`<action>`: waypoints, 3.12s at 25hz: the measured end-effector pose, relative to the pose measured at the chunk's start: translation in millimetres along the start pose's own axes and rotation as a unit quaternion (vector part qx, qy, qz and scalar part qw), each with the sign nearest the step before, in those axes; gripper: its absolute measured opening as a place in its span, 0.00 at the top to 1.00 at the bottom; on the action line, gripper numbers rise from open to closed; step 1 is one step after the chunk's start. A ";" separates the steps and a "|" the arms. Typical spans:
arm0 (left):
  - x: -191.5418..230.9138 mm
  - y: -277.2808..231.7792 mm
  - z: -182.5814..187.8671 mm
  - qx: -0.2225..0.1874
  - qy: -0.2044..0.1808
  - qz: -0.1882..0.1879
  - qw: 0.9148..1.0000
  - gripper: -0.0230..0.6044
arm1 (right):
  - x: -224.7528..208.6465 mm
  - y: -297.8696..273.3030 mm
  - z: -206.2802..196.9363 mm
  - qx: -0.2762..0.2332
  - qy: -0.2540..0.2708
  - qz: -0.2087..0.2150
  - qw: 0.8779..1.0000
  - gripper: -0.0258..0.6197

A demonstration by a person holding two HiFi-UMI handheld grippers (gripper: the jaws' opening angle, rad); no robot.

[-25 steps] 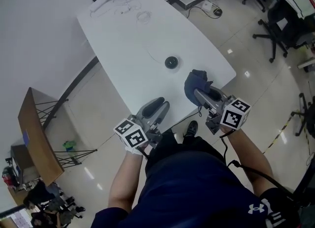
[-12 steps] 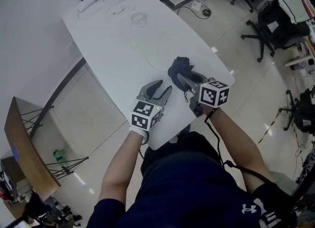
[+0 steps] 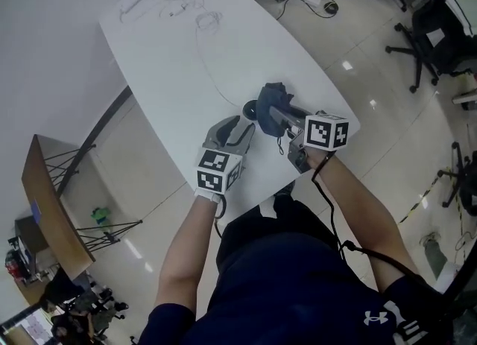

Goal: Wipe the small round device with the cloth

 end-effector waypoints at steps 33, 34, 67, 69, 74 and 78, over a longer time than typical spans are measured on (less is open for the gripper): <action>33.8 14.8 8.5 -0.005 -0.093 -0.044 0.995 0.71 | 61.6 -21.4 4.2 0.020 0.095 -0.017 0.995 0.80; 34.3 10.9 10.7 -0.002 -0.096 -0.050 0.994 0.71 | 56.9 -20.1 3.8 0.013 0.078 -0.023 0.997 0.80; 16.1 -34.1 7.7 0.078 -0.060 -0.015 0.995 0.73 | 59.5 -21.1 38.1 0.100 0.195 0.007 0.976 0.80; 15.7 -33.5 6.0 0.082 -0.064 -0.012 0.995 0.73 | 53.7 -31.2 42.6 0.129 0.198 0.002 0.972 0.80; 9.3 -33.7 1.9 0.080 -0.036 0.006 0.996 0.73 | 22.6 -45.1 60.2 0.184 0.207 -0.019 0.961 0.80; 5.5 -32.8 0.4 0.074 -0.021 0.016 0.997 0.73 | -2.6 -58.2 61.5 0.208 0.197 -0.036 0.957 0.80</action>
Point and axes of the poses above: the fingertips, and each gripper's own axes: y backward along the fingers, x to its left, z out of its top, the point moved 10 cm from there along y, backward along the fingers, and after that the axes turned 9 degrees about -z, right-handed, at the moved point
